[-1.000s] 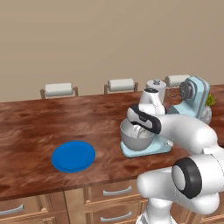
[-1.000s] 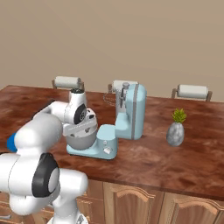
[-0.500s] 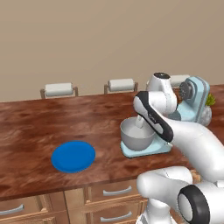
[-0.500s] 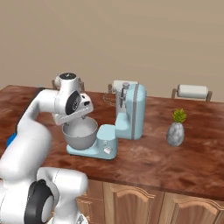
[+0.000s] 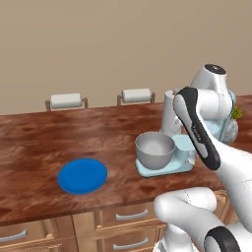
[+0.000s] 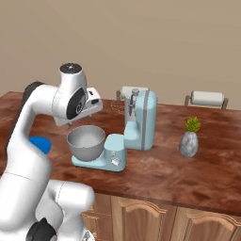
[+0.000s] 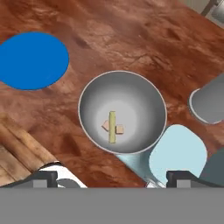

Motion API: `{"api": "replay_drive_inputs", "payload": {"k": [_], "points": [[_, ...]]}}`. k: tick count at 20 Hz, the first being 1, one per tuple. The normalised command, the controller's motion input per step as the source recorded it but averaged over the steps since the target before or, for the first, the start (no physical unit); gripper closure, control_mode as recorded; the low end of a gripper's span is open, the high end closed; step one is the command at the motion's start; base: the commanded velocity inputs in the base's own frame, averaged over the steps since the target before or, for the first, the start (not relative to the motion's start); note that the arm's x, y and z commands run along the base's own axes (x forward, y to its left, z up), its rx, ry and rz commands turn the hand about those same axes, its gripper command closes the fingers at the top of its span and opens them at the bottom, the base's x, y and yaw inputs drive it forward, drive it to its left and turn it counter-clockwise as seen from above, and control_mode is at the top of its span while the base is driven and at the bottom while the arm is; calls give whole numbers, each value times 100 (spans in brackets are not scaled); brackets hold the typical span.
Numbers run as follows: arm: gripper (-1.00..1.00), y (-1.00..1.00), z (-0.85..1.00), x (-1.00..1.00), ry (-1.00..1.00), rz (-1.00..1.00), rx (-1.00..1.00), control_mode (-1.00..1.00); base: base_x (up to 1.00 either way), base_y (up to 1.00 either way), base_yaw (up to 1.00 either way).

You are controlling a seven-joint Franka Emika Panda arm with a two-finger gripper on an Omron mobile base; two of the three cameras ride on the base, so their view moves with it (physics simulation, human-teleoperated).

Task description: Add butter and sugar cubes to the stand mixer bowl and then turn on the stand mixer to begin making frosting.

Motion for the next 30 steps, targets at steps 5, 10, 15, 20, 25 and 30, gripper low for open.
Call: {"api": "replay_drive_inputs", "payload": {"k": [5,10,15,20,25,30], "points": [[-100,-100,38,-35,-1,0,15,-100,0,0,0],[-100,-100,22,-27,-5,0,16,-100,0,0,0],[-100,-98,10,-4,-2,0,17,-100,0,0,0],[-100,-88,0,46,1,0,19,-100,0,0,0],[-100,-70,-5,50,0,0,18,-100,0,0,0],[-100,-64,-15,57,0,0,28,-100,0,0,0]]}}
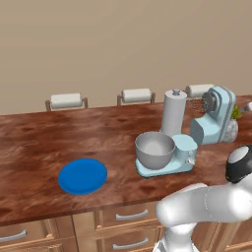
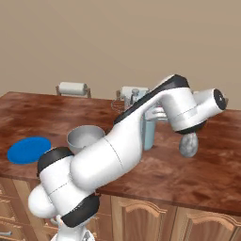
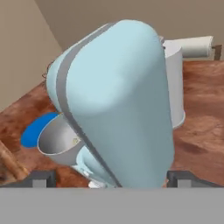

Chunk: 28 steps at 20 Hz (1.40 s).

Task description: Add butter and sugar cubes to the stand mixer bowl and then turn on the stand mixer to begin making frosting.

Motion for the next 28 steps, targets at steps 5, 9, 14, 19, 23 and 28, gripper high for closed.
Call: {"api": "replay_drive_inputs", "payload": {"k": [5,9,14,19,23,28], "points": [[-100,-66,-1,49,0,0,30,-100,0,0,0],[-100,-42,0,45,0,0,29,-100,0,0,0],[-100,0,-2,25,0,0,25,-100,0,0,0],[-100,21,-15,26,0,0,19,-100,0,0,0],[-100,58,-25,2,0,0,7,-100,0,0,0],[-100,66,-18,0,0,0,0,-100,0,0,0]]}}
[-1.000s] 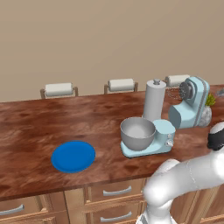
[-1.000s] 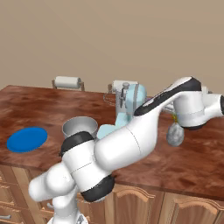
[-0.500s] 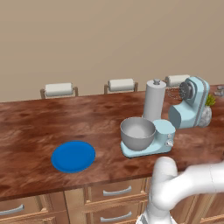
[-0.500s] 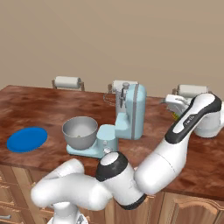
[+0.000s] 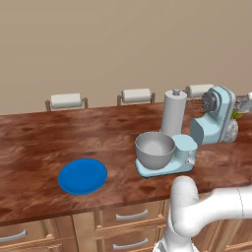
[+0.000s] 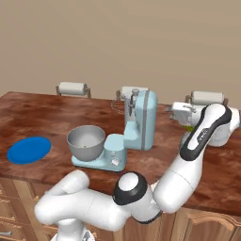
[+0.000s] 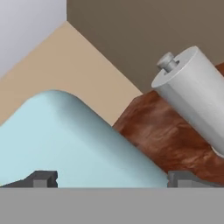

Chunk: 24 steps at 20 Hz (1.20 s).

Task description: Add butter and sugar cubes to the stand mixer bowl and then turn on the stand mixer to begin making frosting.

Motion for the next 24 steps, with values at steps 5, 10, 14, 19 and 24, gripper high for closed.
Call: {"api": "replay_drive_inputs", "payload": {"k": [5,10,14,19,24], "points": [[-100,60,-3,0,0,0,0,-100,0,0,0],[-100,66,0,0,0,0,0,-100,0,0,0],[-100,78,0,0,0,0,0,-100,0,0,0],[-100,97,0,-10,0,0,-3,-100,0,0,0],[-100,100,-5,-41,-1,0,-19,-100,0,0,0]]}}
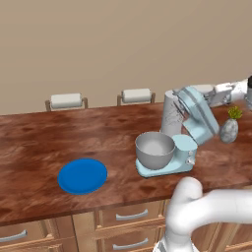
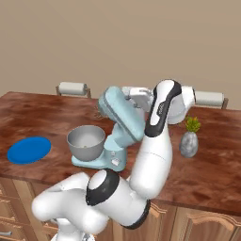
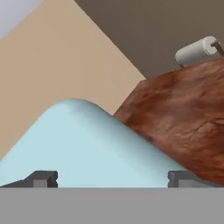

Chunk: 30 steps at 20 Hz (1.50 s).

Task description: Add butter and sugar cubes to the stand mixer bowl and then turn on the stand mixer to begin making frosting.

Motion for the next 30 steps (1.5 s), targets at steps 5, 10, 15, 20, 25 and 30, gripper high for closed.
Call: {"api": "replay_drive_inputs", "payload": {"k": [5,10,15,20,25,30], "points": [[-100,100,-16,-47,-1,0,-28,-100,0,0,0],[-100,99,-35,-46,0,0,-34,-100,0,0,0],[-100,87,-70,-54,0,0,-39,-100,0,0,0],[-100,75,-95,-63,0,0,-42,-100,0,0,0],[-100,37,-57,-40,0,-4,-34,-100,0,0,0],[-100,-10,61,-46,0,-14,-6,-100,0,0,0]]}}
